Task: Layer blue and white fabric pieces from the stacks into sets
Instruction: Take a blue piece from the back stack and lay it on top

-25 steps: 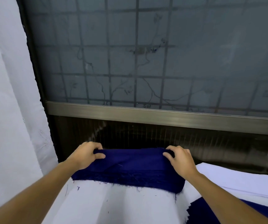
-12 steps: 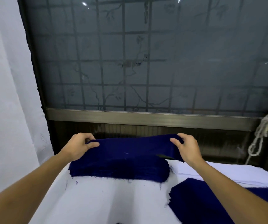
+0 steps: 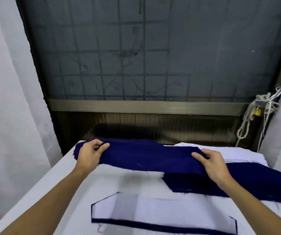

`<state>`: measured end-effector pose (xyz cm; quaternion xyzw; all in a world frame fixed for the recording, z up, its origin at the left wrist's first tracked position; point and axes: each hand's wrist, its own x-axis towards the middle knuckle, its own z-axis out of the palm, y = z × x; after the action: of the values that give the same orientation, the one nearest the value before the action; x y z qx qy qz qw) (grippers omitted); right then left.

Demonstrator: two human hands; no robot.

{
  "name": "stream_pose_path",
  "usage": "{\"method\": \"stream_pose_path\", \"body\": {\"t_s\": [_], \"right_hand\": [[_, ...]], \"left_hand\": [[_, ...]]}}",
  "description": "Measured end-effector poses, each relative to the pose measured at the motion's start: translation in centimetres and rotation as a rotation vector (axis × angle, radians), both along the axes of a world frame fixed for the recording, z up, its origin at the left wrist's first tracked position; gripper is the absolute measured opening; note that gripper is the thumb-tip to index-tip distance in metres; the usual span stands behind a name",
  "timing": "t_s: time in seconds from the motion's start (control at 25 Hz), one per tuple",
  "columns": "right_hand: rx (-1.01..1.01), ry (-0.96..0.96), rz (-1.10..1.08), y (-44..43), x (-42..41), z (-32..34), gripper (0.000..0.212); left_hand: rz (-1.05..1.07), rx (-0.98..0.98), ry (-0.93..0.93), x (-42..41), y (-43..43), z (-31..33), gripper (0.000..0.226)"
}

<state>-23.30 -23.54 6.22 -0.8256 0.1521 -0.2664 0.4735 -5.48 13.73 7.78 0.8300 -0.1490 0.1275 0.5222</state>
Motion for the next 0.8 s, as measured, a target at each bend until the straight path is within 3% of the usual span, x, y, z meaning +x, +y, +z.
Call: {"method": "stream_pose_path", "body": {"t_s": [0.24, 0.48, 0.56, 0.8], "right_hand": [[0.106, 0.08, 0.126, -1.4, -5.7, -3.2, 0.023], [0.191, 0.183, 0.208, -0.9, -9.8, -7.3, 0.026], [0.121, 0.216, 0.171, -0.8, -10.3, -8.7, 0.023], [-0.323, 0.277, -0.239, 0.1, -11.1, -11.2, 0.015]], "left_hand": [[-0.055, 0.005, 0.039, -4.3, 0.7, -4.2, 0.016], [-0.07, 0.203, 0.129, -6.6, 2.3, -9.1, 0.017], [-0.021, 0.288, 0.123, -7.2, 2.6, -10.2, 0.016], [0.171, 0.503, 0.035, -8.9, 2.5, -13.5, 0.024]]}}
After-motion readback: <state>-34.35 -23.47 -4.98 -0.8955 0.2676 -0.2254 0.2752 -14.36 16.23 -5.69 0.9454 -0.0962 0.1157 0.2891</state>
